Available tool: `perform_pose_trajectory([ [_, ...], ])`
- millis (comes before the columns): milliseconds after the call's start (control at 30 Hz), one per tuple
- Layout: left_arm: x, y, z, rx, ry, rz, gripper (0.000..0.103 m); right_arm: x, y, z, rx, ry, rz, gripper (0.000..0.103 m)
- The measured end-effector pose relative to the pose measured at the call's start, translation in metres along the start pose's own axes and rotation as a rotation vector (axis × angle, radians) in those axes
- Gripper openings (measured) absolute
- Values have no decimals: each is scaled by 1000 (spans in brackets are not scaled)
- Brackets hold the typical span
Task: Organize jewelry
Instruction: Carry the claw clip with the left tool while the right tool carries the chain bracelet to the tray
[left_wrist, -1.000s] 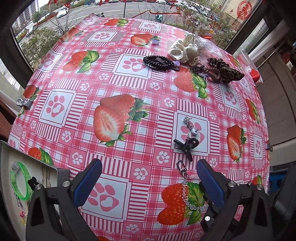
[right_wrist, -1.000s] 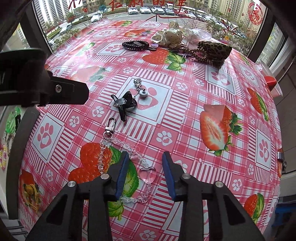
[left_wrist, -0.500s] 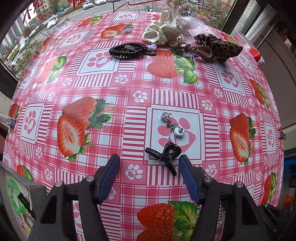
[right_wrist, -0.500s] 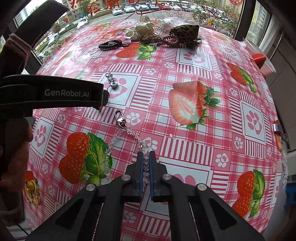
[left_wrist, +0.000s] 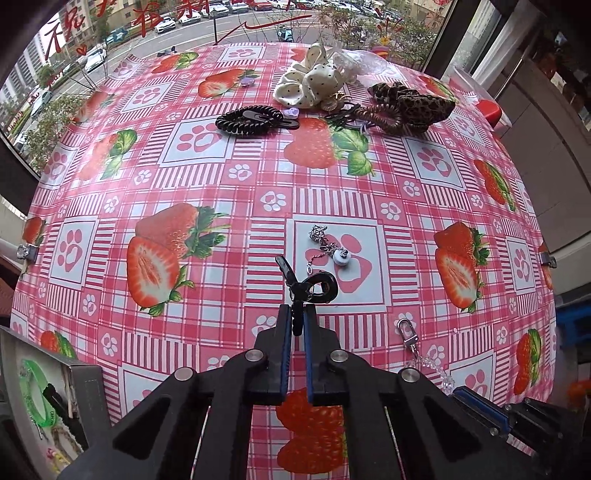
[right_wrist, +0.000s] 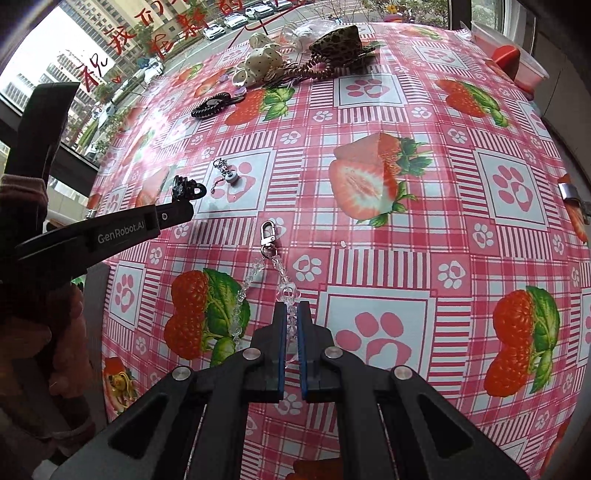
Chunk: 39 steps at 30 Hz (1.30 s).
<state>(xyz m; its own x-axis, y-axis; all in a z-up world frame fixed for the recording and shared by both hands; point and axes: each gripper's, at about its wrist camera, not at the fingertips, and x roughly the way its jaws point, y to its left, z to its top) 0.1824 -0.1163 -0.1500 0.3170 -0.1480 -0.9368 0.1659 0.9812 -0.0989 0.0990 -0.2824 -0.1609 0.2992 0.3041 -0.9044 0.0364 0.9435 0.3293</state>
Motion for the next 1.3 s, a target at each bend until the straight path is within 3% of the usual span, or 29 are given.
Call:
perform_pose_trajectory([
  [467,-65,33,-52,-21,-27,-9,13,-30,15,-5,59,12,75,6],
  [900,-115,86,-100,-95,-51,35,13,-49,57,-12,-23,36,77,6],
  [1300,-154,152,-147,-221,-40,98,13,-62,142,-10,-153,54,154,6],
])
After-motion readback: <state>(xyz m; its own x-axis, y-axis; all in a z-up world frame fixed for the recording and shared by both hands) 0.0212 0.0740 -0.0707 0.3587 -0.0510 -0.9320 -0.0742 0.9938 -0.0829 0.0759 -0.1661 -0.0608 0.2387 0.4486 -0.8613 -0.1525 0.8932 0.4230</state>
